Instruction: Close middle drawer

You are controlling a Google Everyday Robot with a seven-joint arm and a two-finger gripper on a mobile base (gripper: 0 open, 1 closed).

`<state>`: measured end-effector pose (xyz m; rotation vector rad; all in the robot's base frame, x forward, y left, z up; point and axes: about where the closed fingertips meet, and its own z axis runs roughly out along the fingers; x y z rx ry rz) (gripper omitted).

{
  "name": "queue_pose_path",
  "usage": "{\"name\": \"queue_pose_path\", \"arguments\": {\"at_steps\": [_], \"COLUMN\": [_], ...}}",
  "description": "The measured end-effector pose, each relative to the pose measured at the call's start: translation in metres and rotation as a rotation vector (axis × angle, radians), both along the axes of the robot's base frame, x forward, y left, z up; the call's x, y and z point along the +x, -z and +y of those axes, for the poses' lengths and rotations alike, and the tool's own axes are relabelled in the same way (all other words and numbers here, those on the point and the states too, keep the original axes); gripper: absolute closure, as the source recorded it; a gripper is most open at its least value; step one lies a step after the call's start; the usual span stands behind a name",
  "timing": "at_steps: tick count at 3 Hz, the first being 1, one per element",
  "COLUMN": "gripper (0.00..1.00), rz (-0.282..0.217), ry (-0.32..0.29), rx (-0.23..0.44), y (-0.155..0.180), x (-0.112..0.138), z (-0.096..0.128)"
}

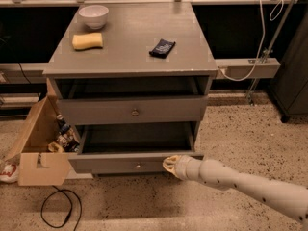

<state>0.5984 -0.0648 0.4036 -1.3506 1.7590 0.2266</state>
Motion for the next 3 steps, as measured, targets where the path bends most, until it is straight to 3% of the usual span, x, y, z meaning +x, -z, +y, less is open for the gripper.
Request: {"name": "queue_pose_path", "arguments": {"at_steps": [1, 2, 3], "gripper": [1.00, 1.00, 1.00], "rz": [0.033, 0.041, 0.039], "ry": [-0.003, -0.041, -0.042], "rx": [-0.058, -0.080, -0.075], "y": [0.003, 0.012, 0.012], "x": [0.024, 0.023, 0.025], "z": [0.010, 0.025, 0.025]}}
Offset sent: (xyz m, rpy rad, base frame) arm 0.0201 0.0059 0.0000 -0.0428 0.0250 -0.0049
